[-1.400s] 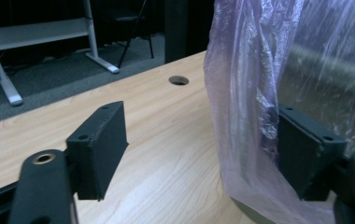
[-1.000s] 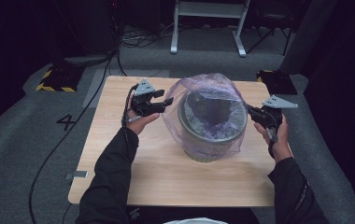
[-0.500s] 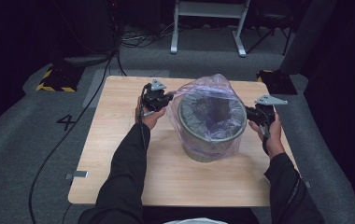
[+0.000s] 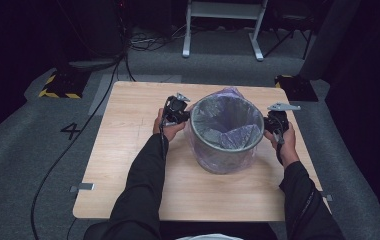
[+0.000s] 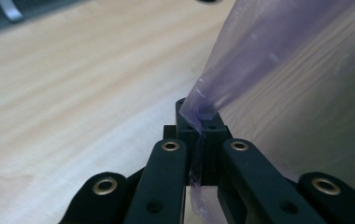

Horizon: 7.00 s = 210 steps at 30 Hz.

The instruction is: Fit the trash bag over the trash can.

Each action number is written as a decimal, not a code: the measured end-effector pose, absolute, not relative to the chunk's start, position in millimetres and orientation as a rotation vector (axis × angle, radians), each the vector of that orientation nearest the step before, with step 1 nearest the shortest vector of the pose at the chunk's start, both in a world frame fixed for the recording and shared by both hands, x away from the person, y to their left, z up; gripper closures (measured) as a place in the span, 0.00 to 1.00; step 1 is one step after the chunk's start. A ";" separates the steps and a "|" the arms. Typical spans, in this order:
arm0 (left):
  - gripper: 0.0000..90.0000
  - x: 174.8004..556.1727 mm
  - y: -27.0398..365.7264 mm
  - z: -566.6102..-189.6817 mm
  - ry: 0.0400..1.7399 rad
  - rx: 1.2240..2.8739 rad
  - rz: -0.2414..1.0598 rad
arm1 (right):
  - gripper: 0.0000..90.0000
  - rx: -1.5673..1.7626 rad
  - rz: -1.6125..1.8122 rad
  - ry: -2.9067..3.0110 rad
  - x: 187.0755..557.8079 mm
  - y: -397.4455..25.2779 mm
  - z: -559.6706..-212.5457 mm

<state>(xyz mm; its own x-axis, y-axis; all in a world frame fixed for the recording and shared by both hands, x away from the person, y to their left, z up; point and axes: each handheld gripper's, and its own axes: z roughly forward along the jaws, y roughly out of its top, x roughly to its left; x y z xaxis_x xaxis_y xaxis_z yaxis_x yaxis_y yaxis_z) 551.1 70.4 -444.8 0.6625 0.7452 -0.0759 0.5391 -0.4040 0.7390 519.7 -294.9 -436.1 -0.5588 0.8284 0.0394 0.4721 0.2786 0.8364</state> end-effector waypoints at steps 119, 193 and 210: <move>0.13 372.0 166.0 -503.9 0.878 2.217 0.355 | 0.20 0.777 1.262 2.295 373.9 -324.3 -436.3; 0.11 373.1 164.9 -503.7 0.877 2.222 0.352 | 0.21 0.632 1.455 2.116 357.8 -314.5 -356.1; 0.11 373.5 164.7 -503.8 0.874 2.223 0.351 | 0.19 0.579 1.442 2.119 372.7 -289.6 -336.6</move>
<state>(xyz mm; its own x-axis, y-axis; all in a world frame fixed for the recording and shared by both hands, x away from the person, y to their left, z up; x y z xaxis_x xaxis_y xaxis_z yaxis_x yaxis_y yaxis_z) 373.5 164.7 -503.8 0.7342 0.6789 -0.0069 0.4854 -0.5178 0.7045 372.7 -289.6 -336.6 -0.7800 0.6023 -0.1698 0.0630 0.3455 0.9363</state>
